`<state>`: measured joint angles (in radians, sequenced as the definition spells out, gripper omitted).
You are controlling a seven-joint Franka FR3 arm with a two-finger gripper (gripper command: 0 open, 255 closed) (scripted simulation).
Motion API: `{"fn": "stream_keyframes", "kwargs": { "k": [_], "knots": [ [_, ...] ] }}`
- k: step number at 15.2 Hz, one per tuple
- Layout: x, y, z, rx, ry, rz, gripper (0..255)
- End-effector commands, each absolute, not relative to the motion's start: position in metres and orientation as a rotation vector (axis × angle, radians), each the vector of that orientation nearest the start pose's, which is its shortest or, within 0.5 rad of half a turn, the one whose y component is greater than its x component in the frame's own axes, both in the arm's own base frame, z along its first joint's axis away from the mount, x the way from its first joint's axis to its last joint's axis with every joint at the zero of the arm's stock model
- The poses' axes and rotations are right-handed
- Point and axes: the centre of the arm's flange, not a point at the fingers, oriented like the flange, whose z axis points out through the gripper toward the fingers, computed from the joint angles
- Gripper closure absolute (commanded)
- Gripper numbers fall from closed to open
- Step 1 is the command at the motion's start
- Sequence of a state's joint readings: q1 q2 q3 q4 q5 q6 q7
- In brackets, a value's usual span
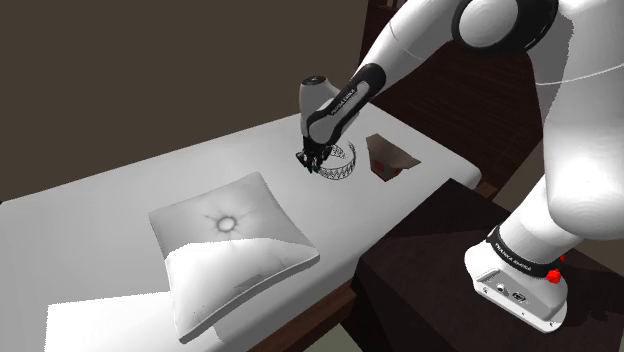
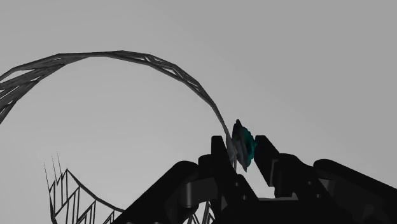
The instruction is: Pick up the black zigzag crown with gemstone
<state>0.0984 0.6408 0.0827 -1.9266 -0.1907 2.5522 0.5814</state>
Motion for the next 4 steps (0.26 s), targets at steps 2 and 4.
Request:
{"fn": "stream_keyframes", "kwargs": {
  "k": [2,4],
  "knots": [
    [0.6098,0.112,0.169,-3.171,0.41,-0.018,255],
    [0.6098,0.112,0.1698,-3.171,0.41,-0.018,255]
  ]
}}
